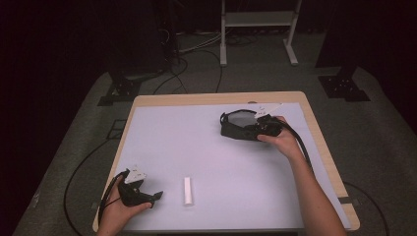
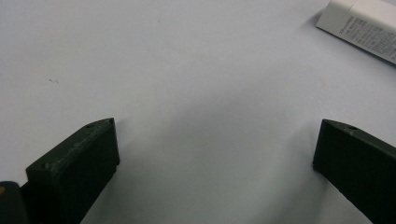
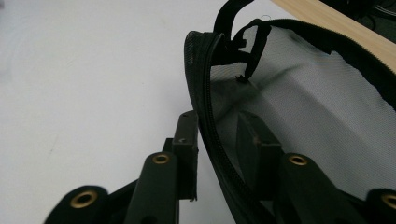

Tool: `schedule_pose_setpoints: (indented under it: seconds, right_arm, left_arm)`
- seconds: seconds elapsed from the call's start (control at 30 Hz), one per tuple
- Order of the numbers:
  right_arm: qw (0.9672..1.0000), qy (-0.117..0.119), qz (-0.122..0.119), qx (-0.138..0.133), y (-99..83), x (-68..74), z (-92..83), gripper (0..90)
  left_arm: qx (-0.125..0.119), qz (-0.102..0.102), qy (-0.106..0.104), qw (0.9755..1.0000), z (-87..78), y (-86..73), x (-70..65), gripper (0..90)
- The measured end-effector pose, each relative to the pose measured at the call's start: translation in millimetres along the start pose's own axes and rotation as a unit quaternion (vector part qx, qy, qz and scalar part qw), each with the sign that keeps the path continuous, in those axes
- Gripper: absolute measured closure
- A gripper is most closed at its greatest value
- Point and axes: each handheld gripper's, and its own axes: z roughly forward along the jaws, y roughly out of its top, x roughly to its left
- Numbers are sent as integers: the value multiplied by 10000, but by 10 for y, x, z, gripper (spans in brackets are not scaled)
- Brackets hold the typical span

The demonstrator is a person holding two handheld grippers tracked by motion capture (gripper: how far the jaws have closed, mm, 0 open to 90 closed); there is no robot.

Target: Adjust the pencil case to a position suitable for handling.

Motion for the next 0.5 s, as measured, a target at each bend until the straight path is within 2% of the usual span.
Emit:
schedule_pose_setpoints:
  seconds: [0.23, 0.3, 0.5]
  right_arm:
    - [10000, 79, 17, 2, 2, 5, 6, 798]
    - [9999, 123, -6, 23, -4, -1, 8, 855]
    - [9998, 182, 45, 22, 0, -3, -3, 876]
  left_arm:
    - [-2, -2, 0, 10000, 0, 0, 0, 0]
    - [-3, 0, 2, 10000, 0, 0, -1, 0]
    - [-4, -2, -1, 10000, 0, 0, 0, 0]
